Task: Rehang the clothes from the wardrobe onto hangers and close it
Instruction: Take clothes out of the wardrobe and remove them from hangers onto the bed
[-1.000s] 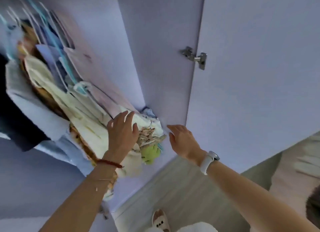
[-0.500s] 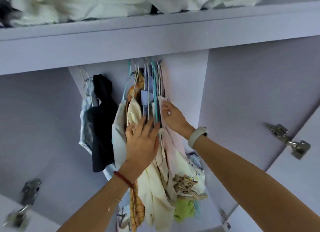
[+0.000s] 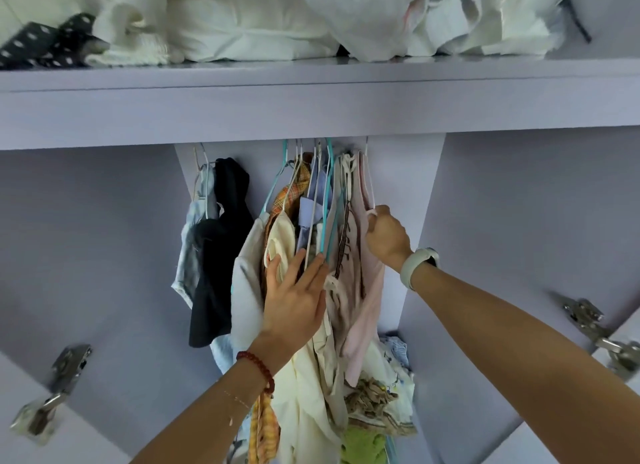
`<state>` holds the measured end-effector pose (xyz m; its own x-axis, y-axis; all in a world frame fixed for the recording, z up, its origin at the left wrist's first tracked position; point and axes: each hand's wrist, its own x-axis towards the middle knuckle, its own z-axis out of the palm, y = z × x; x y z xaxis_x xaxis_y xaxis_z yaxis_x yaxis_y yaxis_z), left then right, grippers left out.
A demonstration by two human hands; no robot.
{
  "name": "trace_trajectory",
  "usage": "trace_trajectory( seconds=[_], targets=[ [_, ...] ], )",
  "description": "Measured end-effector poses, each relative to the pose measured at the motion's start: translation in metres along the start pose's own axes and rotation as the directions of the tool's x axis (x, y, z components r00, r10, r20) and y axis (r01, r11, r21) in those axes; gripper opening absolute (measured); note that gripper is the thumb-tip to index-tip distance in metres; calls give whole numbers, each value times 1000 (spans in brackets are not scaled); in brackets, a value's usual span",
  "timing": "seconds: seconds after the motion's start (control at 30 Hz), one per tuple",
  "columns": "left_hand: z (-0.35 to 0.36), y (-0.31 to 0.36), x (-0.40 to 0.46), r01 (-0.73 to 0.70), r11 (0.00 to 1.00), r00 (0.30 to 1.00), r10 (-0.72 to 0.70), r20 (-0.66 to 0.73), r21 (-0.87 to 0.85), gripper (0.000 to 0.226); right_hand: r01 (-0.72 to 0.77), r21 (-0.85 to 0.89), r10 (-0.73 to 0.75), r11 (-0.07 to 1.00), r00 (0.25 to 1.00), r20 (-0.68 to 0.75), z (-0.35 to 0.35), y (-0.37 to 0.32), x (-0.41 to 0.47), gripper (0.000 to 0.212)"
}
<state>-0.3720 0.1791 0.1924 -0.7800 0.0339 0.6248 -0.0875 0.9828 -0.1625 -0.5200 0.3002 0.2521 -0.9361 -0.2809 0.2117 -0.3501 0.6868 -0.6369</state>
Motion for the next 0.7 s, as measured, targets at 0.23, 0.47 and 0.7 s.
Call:
trace_trajectory(
  seconds=[0.23, 0.47, 0.7],
  targets=[
    [2, 3, 2, 31, 999, 999, -32, -8, -42, 38, 26, 134, 12, 991, 960, -279, -22, 14, 4, 28],
    [-3, 26, 4, 30, 962, 988, -69, -135, -272, 31, 88, 295, 10, 951, 949, -315, -5, 67, -87, 33],
    [11, 93, -2, -67, 734, 993, 116, 27, -676, 39, -242, -72, 225, 968, 955, -195, -18, 148, -213, 18]
  ],
)
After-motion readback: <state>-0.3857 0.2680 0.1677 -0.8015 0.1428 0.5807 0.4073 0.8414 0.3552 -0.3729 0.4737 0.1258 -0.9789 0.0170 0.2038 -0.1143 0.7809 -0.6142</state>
